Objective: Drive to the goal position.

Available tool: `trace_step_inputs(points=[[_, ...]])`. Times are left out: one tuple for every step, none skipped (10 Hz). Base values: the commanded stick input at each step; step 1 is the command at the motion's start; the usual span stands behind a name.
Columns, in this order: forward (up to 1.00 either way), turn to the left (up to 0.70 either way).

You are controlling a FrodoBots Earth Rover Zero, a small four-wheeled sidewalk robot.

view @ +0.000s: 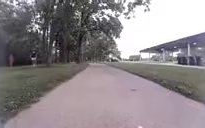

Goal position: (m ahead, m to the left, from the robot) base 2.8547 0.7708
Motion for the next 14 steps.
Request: trace_step_inputs(points=[[0.7, 0.0], [0.7, 0.0], [0.7, 0.0], [0.7, 0.0], [0.7, 0.01], [0.7, 0.01], [0.7, 0.01], [0.7, 0.01], [0.7, 0.01], [0.7, 0.0], [0.7, 0.0], [0.7, 0.0], [0.7, 0.0], [0.7, 0.0]])
